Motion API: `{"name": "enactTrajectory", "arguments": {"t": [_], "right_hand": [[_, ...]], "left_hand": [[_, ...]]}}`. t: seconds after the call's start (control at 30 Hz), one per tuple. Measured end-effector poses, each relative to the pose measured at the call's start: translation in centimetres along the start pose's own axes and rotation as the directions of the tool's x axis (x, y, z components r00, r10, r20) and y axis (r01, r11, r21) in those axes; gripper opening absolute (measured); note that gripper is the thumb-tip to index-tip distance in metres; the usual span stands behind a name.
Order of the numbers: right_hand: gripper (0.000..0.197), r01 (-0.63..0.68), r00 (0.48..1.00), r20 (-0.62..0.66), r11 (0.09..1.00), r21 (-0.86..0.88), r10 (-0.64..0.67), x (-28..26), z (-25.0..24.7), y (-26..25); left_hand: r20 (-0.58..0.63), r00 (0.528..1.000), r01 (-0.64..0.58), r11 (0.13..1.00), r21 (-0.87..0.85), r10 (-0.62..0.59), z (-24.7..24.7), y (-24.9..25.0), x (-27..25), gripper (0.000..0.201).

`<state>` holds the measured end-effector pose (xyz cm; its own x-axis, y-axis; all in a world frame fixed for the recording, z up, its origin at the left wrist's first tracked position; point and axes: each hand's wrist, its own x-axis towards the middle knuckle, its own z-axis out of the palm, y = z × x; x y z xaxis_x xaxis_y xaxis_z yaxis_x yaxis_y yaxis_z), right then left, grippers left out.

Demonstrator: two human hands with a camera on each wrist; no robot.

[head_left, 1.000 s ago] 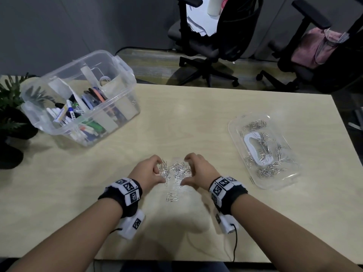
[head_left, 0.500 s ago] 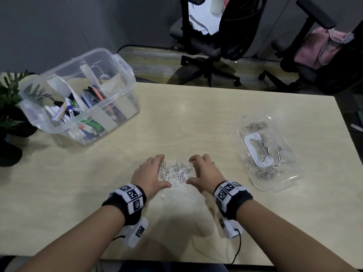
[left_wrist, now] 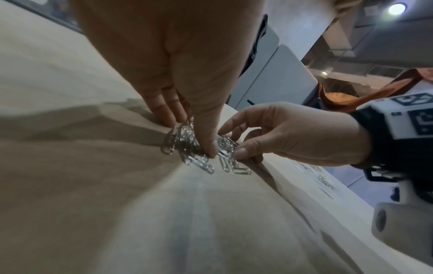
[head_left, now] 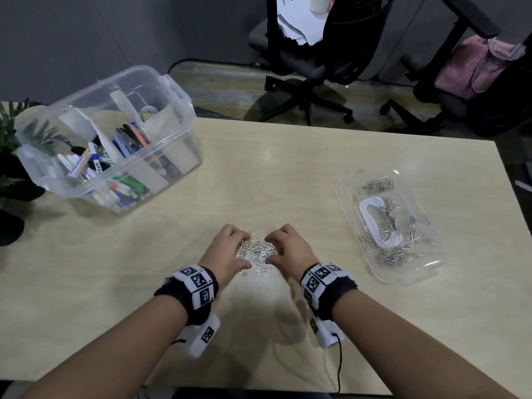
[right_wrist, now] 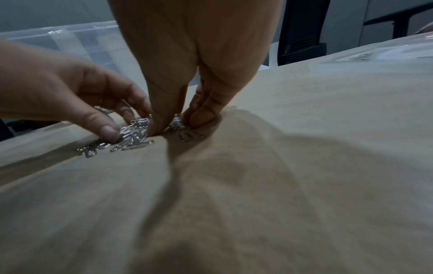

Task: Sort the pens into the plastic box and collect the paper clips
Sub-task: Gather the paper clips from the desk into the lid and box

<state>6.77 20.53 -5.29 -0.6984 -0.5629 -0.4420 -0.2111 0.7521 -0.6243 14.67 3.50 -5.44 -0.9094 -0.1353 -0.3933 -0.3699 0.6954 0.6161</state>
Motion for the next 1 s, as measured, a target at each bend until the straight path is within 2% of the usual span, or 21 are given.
{"name": "enactTrajectory", "arguments": {"t": [0.13, 0.3, 0.37, 0.5, 0.6, 0.77, 0.87, 1.0], "right_hand": [[0.042, 0.024, 0.999, 0.044, 0.999, -0.036, -0.022, 1.4, 0.5, -1.1], [0.029, 0.019, 0.996, 0.085, 0.996, -0.090, -0.012, 2.5, 0.1, -1.4], [0.026, 0.004, 0.994, 0.113, 0.993, -0.120, 0.010, 2.8, -0.1, -1.6], [0.023, 0.010, 0.990, 0.141, 0.986, -0.166, 0.014, 3.1, 0.0, -1.8], [0.020, 0.036, 0.990, 0.143, 0.983, -0.182, -0.010, 2.9, 0.1, -1.7], [0.023, 0.081, 0.989, 0.136, 0.984, -0.161, -0.059, 2.2, -0.6, -1.7], [0.025, 0.116, 0.987, 0.129, 0.983, -0.144, -0.098, 1.8, -1.8, -2.2], [0.024, 0.180, 0.982, 0.083, 0.977, -0.111, -0.172, 1.5, -3.9, -3.7]], "left_hand": [[0.035, 0.999, -0.030, 0.999, -0.043, 0.031, -0.5, 0.5, 1.3, 0.048], [0.095, 0.995, -0.006, 0.998, -0.055, 0.011, -0.8, 0.6, 1.9, 0.049], [0.114, 0.994, 0.002, 0.999, -0.042, 0.003, -1.0, 0.7, 2.1, 0.042], [0.157, 0.988, -0.024, 0.995, 0.095, 0.009, -1.5, 1.3, 2.4, 0.018], [0.175, 0.985, -0.020, 0.991, 0.129, -0.003, -1.5, 1.4, 2.5, 0.015], [0.135, 0.991, -0.019, 0.997, 0.070, 0.009, -2.2, 1.4, 2.5, 0.012], [0.065, 0.998, 0.000, 0.999, -0.049, 0.003, -3.4, 1.6, 2.3, 0.004], [-0.055, 0.997, -0.054, 0.993, -0.105, 0.048, -6.3, 2.5, 1.7, 0.005]]}}
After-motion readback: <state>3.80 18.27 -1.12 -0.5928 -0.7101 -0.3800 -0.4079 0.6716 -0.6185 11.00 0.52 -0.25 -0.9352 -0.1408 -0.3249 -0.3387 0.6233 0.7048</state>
